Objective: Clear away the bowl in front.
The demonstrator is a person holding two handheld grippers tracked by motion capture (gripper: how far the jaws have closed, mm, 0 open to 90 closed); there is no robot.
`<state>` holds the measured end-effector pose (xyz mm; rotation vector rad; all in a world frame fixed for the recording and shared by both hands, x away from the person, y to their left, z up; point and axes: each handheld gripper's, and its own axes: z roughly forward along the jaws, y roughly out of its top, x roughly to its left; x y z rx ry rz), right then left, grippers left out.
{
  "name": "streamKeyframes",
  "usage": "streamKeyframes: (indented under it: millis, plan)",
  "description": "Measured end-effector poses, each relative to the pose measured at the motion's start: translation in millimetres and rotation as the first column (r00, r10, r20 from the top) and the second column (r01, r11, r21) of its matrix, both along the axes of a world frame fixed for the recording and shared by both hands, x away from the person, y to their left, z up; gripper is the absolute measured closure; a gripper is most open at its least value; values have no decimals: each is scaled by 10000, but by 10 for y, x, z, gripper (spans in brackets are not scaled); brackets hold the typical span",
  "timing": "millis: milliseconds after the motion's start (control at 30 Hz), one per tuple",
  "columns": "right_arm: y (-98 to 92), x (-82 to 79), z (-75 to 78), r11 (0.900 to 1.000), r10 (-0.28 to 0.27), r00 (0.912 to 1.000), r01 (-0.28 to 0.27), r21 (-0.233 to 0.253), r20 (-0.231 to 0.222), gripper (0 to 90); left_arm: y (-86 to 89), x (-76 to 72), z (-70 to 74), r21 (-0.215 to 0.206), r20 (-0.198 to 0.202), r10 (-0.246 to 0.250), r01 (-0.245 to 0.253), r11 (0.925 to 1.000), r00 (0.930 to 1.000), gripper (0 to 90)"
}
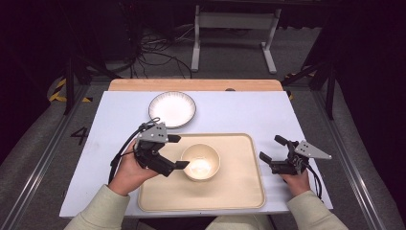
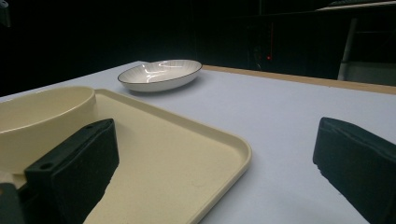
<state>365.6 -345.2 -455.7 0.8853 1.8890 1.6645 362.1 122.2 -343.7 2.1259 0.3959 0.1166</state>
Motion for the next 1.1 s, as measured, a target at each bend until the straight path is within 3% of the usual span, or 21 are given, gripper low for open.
streamKeyframes:
  millis: [167, 400, 467, 600, 767, 900, 1000, 1100]
  plan:
    - [-2, -15, 4, 10000, 25, 10000, -25, 14, -27, 4, 191, 17, -42, -602, 93, 602, -596, 9964, 9981, 148]
    - [-14, -29, 10, 10000, -21, 10000, 20, 56, 43, 2, 395, 2, -138, -1072, 359, 1142, -1098, 9882, 9928, 140]
    - [-18, -38, 12, 10000, -22, 10000, 22, 71, 47, 1, 498, -24, -197, -1372, 650, 1435, -1336, 9815, 9875, 137]
    - [-27, -49, 14, 9999, -42, 10000, 42, 132, 51, 0, 660, -39, -299, -1869, 672, 1772, -1620, 9689, 9819, 126]
    - [-41, -59, 15, 9998, -86, 9999, 84, 182, 79, 0, 789, -47, -431, -1964, 606, 2199, -2044, 9590, 9736, 106]
    - [-50, -60, 15, 9997, -88, 9999, 86, 240, 89, 0, 905, -47, -533, -2370, 475, 2470, -2293, 9441, 9679, 101]
    - [-53, -62, 15, 9998, -78, 9999, 76, 207, 109, 0, 945, -62, -617, -2314, 575, 2831, -2630, 9366, 9574, 103]
    - [-56, -62, 15, 9997, -85, 9999, 82, 213, 134, 0, 969, -74, -687, -2175, 656, 2910, -2709, 9377, 9545, 103]
